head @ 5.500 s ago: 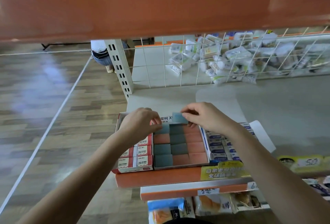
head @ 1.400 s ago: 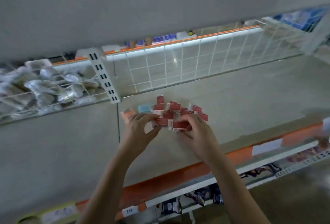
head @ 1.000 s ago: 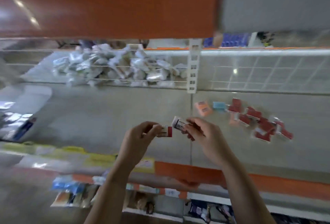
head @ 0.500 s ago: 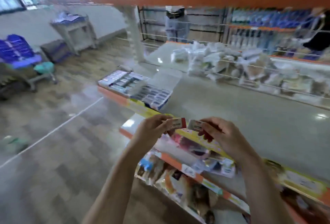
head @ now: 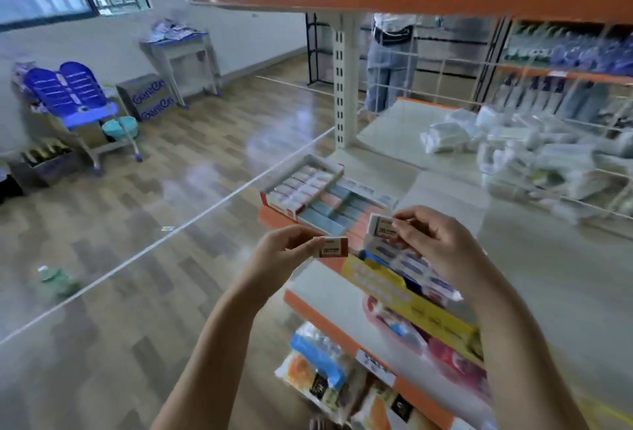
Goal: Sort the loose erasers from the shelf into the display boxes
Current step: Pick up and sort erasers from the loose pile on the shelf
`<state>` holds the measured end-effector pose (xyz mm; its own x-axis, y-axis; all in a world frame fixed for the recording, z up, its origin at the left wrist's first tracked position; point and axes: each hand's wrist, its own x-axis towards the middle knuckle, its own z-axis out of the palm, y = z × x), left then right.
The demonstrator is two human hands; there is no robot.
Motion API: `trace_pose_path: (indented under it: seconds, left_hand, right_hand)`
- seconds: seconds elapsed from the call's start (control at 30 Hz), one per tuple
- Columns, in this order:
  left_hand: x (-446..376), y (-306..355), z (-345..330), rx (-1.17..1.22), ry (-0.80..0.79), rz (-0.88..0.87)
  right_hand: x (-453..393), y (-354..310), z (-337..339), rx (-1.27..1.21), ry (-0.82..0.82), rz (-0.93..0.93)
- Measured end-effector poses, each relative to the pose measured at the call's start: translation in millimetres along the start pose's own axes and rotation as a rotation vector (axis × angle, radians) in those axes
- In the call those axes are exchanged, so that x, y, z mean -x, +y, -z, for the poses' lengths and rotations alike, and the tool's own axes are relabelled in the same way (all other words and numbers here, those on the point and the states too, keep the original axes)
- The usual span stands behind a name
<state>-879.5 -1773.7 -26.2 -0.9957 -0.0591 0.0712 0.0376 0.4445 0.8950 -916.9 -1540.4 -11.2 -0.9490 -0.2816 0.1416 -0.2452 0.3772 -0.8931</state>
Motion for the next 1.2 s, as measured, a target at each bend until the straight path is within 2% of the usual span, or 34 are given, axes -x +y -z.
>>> trace_pose_path:
  seconds: [0.27,0.43,0.63,0.97,1.2]
  left_hand:
    - [-116.1,-34.9,72.1,0.015,-0.018,0.004]
    - [-169.2,-48.1,91.0,0.082,-0.137,0.005]
    - [-235.2,-75.9,109.0,0.015,-0.336,-0.053]
    - [-303.5,-101.7,113.0,0.106,-0.511,-0.023]
    - [-318.2,-101.4,98.1,0.169,-0.552,0.036]
  right_hand:
    - [-114.2,-17.7,-54.8,0.149,0.037,-0.065]
    - [-170.0,-11.5,-85.1,0.268,0.116,-0.168]
    - [-224.4,-11.4,-118.2,0.301,0.177,-0.321]
    - [-239.2,-7.1,-142.7,0.398,0.278,-0.455]
    - [-239.8,-7.2,-150.7,0.530,0.314,-0.386]
